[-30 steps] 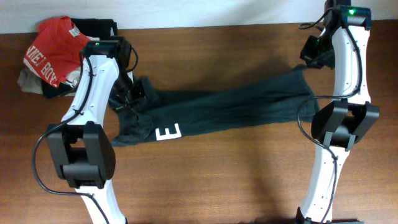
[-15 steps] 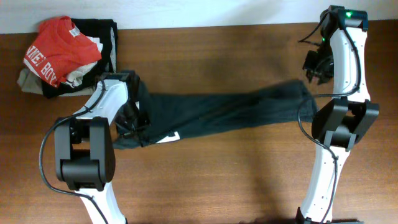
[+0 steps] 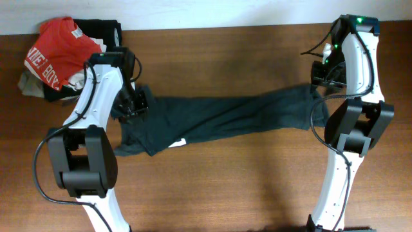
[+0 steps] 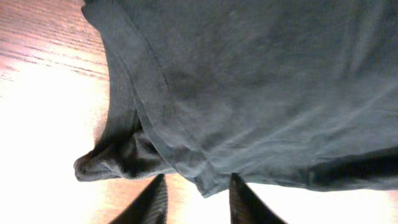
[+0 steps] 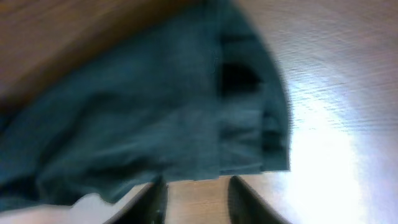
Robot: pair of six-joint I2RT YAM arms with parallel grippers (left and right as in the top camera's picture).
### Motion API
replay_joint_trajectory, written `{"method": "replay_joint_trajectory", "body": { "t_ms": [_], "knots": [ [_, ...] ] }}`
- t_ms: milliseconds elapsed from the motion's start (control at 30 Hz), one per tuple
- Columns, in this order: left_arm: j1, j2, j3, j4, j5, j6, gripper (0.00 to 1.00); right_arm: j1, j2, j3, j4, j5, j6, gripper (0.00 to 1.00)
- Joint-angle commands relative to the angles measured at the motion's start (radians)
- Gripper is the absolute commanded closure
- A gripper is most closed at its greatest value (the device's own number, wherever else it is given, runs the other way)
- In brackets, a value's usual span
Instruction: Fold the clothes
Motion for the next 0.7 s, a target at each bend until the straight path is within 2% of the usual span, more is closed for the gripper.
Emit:
{"method": "replay_joint_trajectory", "body": {
  "t_ms": [0, 100, 233, 467, 533, 667],
  "knots": [
    [-0.053, -0.021, 0.006, 0.013, -0.011, 0.005, 0.89, 0.008, -0.040, -0.002, 0.001, -0.109, -0.054, 0.96],
    [-0.097, -0.021, -0.023, 0.077, -0.011, 0.004, 0.99, 0.029, -0.034, -0.019, 0.000, -0.109, -0.054, 0.93],
    [-0.110, -0.021, -0.091, 0.146, -0.008, 0.004, 0.99, 0.060, -0.034, -0.081, 0.032, -0.081, -0.054, 0.95],
    [-0.094, -0.021, -0.296, 0.330, -0.011, 0.004, 0.99, 0.058, -0.034, -0.292, 0.214, -0.052, -0.053, 0.94],
    [-0.074, -0.021, -0.332, 0.346, -0.053, 0.003, 1.00, 0.055, -0.034, -0.363, 0.262, -0.043, -0.048, 0.96],
    [-0.003, -0.021, -0.352, 0.299, -0.190, -0.057, 0.99, 0.051, -0.035, -0.407, 0.289, 0.126, 0.056, 0.96]
  ]
}}
